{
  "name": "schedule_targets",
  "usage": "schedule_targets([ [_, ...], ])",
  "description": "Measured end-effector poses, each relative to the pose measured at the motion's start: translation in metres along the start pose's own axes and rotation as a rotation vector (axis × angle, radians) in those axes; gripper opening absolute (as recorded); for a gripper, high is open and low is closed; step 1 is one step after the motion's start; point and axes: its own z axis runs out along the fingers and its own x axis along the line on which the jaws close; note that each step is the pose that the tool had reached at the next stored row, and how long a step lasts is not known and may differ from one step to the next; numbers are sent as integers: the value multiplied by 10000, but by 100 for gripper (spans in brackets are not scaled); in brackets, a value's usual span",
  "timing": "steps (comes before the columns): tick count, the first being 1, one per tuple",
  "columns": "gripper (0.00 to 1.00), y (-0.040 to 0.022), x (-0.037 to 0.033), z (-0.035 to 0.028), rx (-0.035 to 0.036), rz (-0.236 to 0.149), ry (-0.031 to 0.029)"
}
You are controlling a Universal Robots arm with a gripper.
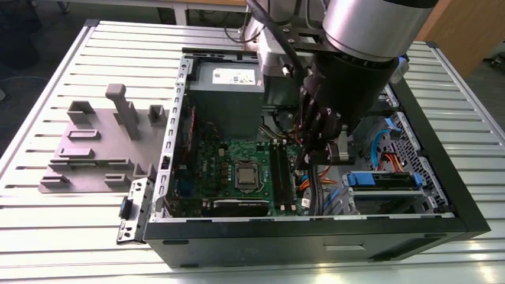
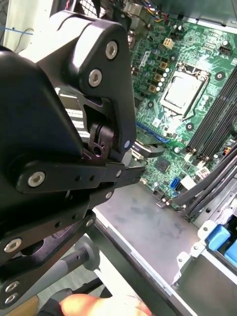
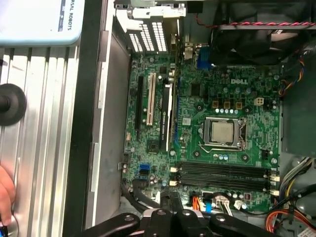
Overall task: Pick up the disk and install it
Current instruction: 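Insert the second disk wire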
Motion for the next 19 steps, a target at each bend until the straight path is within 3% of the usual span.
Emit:
schedule_targets([
  [5, 11, 0, 9, -78, 0, -2, 1],
  [7, 11, -29, 10, -81, 1, -2, -3],
  [19, 11, -525, 11, -105, -5, -2, -15],
])
